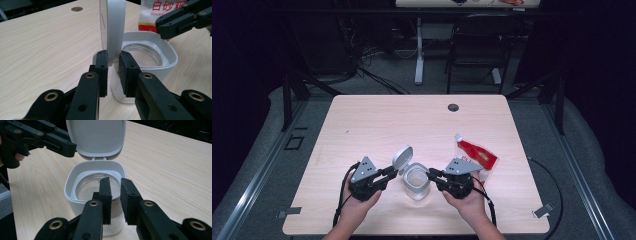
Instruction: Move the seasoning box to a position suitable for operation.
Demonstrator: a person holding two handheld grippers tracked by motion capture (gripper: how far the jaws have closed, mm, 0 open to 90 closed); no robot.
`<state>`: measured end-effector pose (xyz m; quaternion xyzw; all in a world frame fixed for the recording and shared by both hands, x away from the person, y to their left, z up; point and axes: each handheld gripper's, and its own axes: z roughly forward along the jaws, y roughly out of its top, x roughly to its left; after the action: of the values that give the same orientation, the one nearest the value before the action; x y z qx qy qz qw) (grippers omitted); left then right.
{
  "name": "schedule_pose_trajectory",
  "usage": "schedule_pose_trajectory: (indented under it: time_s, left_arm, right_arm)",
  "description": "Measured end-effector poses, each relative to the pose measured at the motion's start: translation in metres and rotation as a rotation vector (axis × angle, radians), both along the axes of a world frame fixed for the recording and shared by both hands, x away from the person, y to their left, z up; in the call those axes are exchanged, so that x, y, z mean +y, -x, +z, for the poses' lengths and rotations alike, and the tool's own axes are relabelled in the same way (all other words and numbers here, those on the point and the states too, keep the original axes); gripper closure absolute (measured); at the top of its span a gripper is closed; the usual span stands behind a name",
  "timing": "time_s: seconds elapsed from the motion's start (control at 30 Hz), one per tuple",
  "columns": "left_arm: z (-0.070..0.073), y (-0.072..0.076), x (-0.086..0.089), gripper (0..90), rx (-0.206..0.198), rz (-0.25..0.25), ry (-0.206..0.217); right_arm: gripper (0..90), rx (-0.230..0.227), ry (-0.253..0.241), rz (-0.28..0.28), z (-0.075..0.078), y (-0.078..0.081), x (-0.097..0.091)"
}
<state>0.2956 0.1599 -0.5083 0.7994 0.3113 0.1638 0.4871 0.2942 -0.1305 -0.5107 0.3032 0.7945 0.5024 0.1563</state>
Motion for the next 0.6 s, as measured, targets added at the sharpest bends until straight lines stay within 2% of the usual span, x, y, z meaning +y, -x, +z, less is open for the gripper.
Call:
schedule_pose_trajectory:
  time_s: [0.17, 0.23, 0.43, 0.6]
  left_arm:
    - [-0.001, -0.006, 0.000, 78.6, 0.012, 0.001, 0.011]
    - [-0.001, -0.008, -0.001, 78.6, 0.014, 0.002, 0.026]
    - [-0.001, -0.011, -0.002, 78.7, 0.019, 0.002, 0.022]
    - [-0.001, -0.016, -0.005, 78.9, 0.026, 0.006, 0.030]
  right_arm:
    - [81.0, -0.002, 0.003, -0.002, 0.001, 0.001, 0.000]
    - [79.1, -0.011, 0.003, -0.018, 0.001, -0.001, 0.001]
    - [79.1, -0.004, 0.009, -0.030, -0.001, -0.008, 0.001]
    - [79.6, 0.000, 0.015, -0.022, 0.000, -0.006, 0.001]
